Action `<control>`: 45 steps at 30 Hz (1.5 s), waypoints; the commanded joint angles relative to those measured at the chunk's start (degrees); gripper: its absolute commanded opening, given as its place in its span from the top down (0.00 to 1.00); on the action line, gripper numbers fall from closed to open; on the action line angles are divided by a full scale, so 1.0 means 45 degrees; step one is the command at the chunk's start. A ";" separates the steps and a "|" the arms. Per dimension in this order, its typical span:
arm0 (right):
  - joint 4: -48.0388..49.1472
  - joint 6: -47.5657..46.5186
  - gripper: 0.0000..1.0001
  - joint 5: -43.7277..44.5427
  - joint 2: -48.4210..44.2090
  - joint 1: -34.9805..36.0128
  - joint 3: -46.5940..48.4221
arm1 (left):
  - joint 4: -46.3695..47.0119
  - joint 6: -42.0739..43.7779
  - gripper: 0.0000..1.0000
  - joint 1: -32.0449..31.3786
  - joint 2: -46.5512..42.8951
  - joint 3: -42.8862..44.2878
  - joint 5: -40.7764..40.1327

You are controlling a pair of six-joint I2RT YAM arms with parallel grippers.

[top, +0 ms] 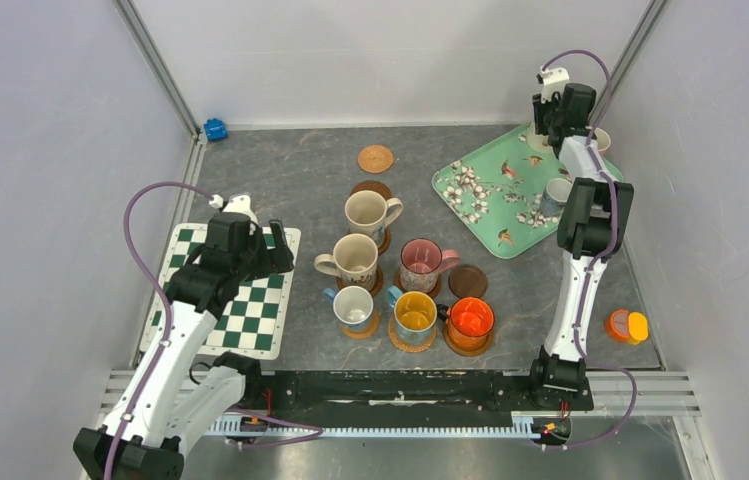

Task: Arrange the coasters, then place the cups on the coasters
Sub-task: Pick up the cup from the tray.

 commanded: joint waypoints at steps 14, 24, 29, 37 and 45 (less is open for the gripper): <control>-0.2219 -0.1015 0.74 -0.1554 -0.0366 0.0391 0.0055 | 0.0283 0.0563 0.00 -0.0030 0.0069 0.0151 -0.0403; -0.2571 -0.1520 0.75 -0.2020 -0.0234 0.0432 0.0005 | 0.0283 0.0566 0.00 -0.0042 -0.0117 0.0172 -0.0490; -0.2508 -0.1598 0.88 -0.2174 -0.0316 0.0443 0.0053 | 0.0283 0.0563 0.00 -0.0025 -0.0070 0.0186 -0.0500; -0.2157 -0.2283 1.00 -0.2001 -0.1310 0.0741 -0.0069 | 0.0418 0.0602 0.00 -0.0037 -0.0224 0.0103 -0.0534; -0.1437 -0.1680 1.00 -0.1391 -0.2576 0.0869 -0.0168 | 0.0544 0.0680 0.00 -0.0025 -0.0756 -0.0040 -0.0267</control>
